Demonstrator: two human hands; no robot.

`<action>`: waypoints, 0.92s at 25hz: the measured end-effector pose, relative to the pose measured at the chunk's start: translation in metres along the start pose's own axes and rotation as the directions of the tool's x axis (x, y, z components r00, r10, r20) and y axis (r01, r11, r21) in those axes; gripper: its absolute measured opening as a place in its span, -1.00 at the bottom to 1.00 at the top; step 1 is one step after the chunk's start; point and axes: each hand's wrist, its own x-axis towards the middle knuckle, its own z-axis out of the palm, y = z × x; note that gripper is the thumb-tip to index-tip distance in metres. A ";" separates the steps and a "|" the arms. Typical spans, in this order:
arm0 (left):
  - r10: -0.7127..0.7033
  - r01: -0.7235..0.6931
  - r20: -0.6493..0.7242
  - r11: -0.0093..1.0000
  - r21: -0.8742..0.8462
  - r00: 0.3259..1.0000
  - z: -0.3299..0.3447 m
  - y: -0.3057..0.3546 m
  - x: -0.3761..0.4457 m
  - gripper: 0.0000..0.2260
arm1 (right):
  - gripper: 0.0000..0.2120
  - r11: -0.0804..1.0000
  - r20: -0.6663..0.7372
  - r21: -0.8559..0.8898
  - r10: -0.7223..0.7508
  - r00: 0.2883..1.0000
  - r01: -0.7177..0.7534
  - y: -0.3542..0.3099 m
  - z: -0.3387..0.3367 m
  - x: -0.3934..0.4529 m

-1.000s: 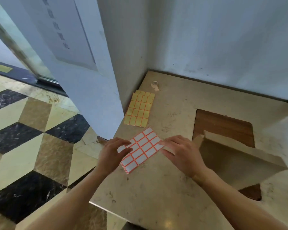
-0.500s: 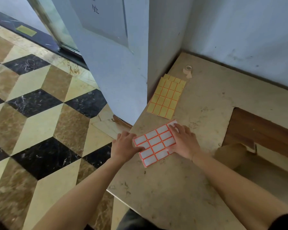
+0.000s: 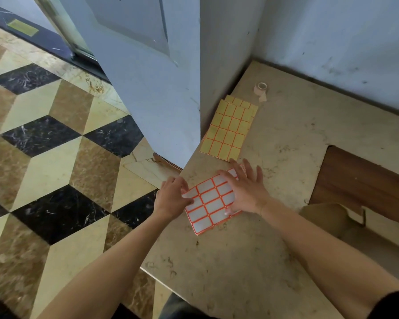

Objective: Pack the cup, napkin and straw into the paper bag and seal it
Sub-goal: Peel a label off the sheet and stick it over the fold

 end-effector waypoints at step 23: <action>0.540 -0.559 -0.142 0.795 -0.237 0.829 -0.099 0.111 -0.108 -0.87 | -0.96 0.428 -0.256 0.886 0.131 0.958 0.178 -0.046 -0.123 -0.168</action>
